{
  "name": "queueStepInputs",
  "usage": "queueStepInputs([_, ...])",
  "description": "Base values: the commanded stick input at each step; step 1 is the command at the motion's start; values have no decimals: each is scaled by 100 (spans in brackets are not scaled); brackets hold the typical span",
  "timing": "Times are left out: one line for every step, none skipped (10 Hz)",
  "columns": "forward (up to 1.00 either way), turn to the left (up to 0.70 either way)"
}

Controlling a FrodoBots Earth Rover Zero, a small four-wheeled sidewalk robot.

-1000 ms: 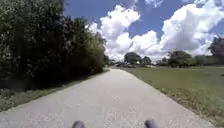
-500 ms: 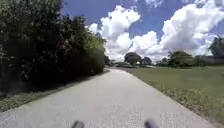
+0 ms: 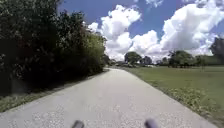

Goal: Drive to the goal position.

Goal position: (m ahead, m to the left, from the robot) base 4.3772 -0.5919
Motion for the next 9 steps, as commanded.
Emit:
queueStepInputs([50,0])
queueStepInputs([50,0])
queueStepInputs([50,0])
queueStepInputs([50,0])
queueStepInputs([50,0])
queueStepInputs([50,-2])
queueStepInputs([50,-16])
queueStepInputs([50,-22])
queueStepInputs([50,-15])
